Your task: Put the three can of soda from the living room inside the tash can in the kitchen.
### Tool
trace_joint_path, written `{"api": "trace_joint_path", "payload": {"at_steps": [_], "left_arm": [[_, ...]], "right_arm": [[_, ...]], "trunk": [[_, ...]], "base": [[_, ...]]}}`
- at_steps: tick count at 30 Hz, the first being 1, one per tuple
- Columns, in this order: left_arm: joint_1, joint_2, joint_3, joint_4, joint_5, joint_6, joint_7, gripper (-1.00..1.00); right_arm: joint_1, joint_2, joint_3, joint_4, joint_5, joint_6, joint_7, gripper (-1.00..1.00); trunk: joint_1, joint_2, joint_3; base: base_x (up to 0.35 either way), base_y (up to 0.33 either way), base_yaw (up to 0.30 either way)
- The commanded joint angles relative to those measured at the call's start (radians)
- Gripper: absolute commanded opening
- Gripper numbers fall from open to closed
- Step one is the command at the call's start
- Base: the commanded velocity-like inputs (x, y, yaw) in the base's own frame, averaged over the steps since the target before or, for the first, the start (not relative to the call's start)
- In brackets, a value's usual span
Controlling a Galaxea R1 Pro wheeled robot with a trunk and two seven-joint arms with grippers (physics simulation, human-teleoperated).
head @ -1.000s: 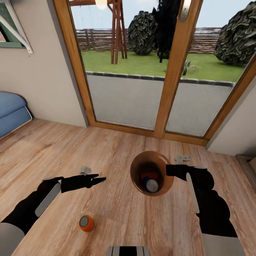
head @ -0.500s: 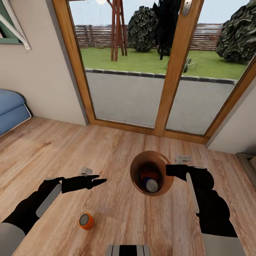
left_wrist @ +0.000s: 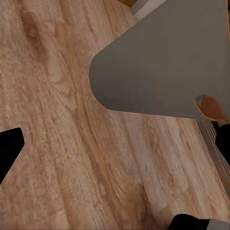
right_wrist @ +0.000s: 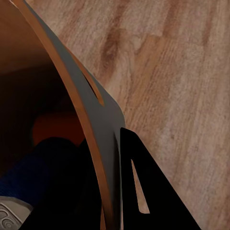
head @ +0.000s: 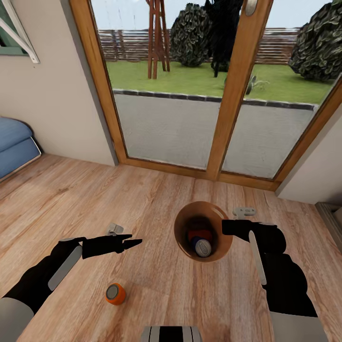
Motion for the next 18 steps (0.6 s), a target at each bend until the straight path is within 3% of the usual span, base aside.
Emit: {"api": "trace_joint_path", "payload": {"at_steps": [1, 18], "left_arm": [[0.0, 0.0, 0.0, 0.0, 0.0, 0.0, 0.0, 1.0], [0.0, 0.0, 0.0, 0.004, 0.0, 0.0, 0.0, 1.0]], "right_arm": [[0.0, 0.0, 0.0, 0.0, -0.021, 0.002, 0.006, -1.0], [0.0, 0.0, 0.0, 0.0, -0.021, 0.002, 0.006, -1.0]], "trunk": [[0.0, 0.0, 0.0], [0.0, 0.0, -0.018]], "base": [[0.0, 0.0, 0.0], [0.0, 0.0, 0.0]]}}
